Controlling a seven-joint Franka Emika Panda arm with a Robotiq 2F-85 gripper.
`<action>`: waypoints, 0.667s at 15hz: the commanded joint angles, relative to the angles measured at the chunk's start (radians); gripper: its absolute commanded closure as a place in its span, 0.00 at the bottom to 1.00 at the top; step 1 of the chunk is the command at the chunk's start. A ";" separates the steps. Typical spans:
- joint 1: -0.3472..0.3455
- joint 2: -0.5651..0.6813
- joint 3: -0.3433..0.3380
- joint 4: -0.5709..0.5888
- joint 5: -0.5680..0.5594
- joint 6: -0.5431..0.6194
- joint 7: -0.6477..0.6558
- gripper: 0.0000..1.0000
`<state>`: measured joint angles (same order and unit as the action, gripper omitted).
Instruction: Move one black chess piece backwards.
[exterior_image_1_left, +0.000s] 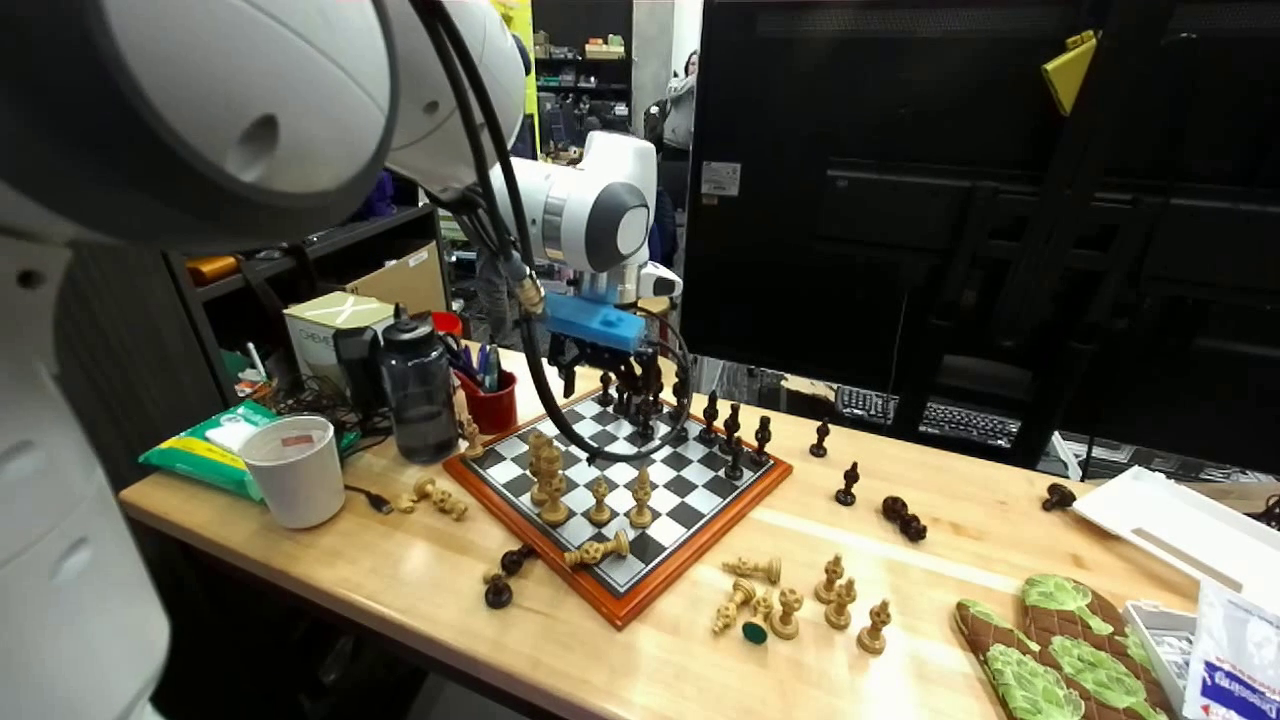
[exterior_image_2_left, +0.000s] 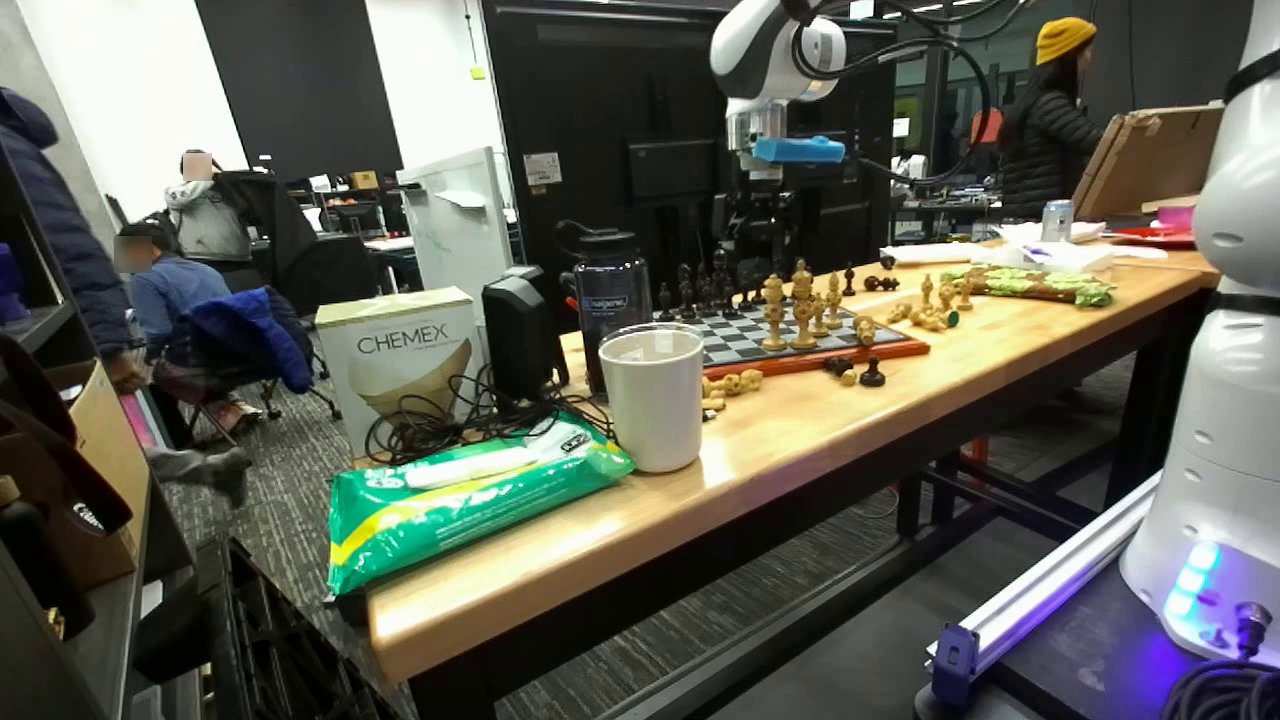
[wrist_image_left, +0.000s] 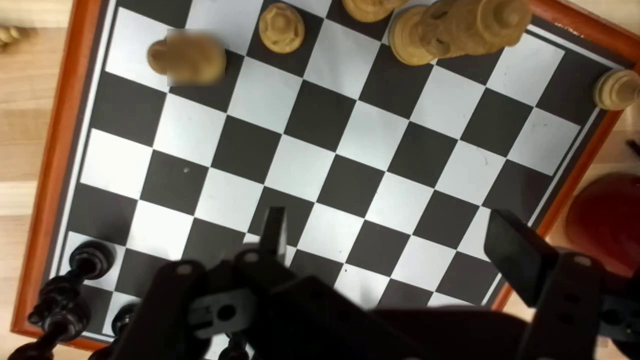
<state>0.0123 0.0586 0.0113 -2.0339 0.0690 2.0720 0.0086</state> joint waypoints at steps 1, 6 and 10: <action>-0.008 0.042 -0.008 0.040 -0.010 0.000 0.010 0.00; -0.017 0.062 -0.018 0.024 -0.008 0.062 0.048 0.00; -0.013 0.076 -0.029 0.004 -0.030 0.145 0.144 0.00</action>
<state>-0.0067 0.1349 -0.0095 -2.0120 0.0678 2.1654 0.0734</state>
